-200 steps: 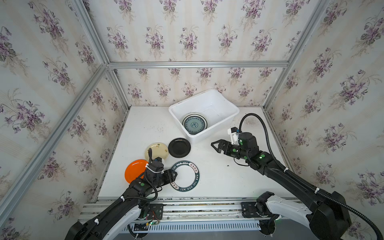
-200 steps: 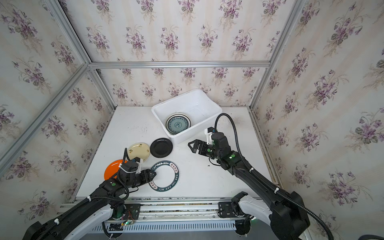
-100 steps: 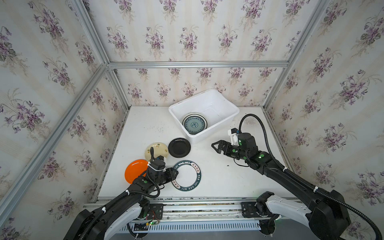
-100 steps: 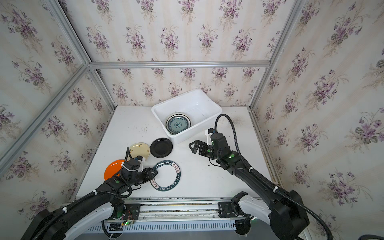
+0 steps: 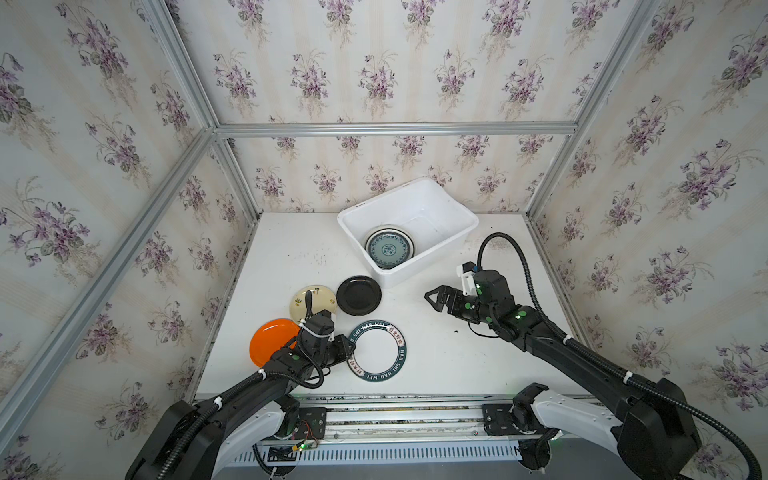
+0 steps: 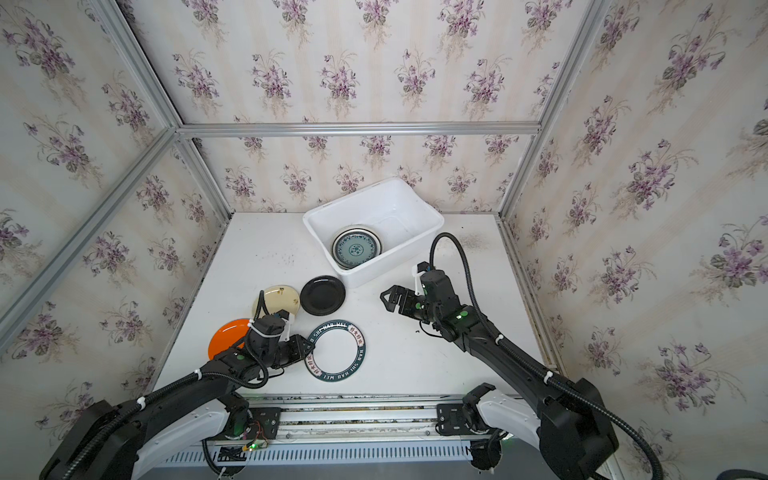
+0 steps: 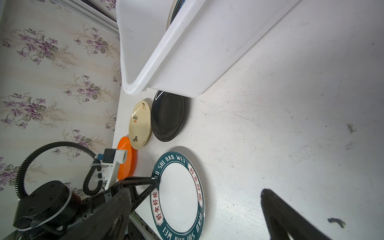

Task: Place the plates into the plastic bin on the countertop
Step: 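Close the left gripper on the green-rimmed plate's edge nearest the robot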

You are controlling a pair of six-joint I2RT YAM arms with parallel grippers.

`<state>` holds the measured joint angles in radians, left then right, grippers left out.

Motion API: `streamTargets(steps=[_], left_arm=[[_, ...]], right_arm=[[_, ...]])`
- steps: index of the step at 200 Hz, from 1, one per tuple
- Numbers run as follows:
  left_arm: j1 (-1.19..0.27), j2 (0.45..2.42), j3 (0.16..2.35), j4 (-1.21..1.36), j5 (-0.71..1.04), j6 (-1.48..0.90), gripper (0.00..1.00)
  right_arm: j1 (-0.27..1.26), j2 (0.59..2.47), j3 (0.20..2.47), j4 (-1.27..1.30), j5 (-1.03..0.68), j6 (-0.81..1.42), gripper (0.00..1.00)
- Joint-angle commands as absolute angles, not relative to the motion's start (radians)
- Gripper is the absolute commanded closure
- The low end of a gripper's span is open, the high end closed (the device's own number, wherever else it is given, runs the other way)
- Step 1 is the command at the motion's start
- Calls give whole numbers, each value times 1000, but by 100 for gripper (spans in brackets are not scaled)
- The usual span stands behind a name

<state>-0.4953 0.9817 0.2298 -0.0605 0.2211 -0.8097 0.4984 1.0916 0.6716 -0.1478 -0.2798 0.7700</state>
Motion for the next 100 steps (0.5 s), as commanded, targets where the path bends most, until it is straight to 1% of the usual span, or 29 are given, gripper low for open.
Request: streamTargets(steps=[1, 19, 29, 44, 57, 100], left_arm=[[-496, 1001, 236, -106, 224, -784, 77], [-495, 1020, 244, -103, 228, -781, 77], [-496, 1030, 252, -101, 230, -773, 80], [-495, 1046, 272, -101, 271, -754, 82], [-496, 1051, 278, -101, 273, -754, 86], [-495, 1034, 282, -101, 273, -759, 93]], right_arm=[[500, 1092, 672, -141, -262, 772, 0], [499, 1094, 669, -145, -258, 772, 0], [500, 1095, 666, -145, -256, 772, 0], [499, 1096, 660, -144, -258, 772, 0], [498, 1097, 654, -141, -256, 777, 0], [498, 1095, 642, -137, -251, 786, 0]])
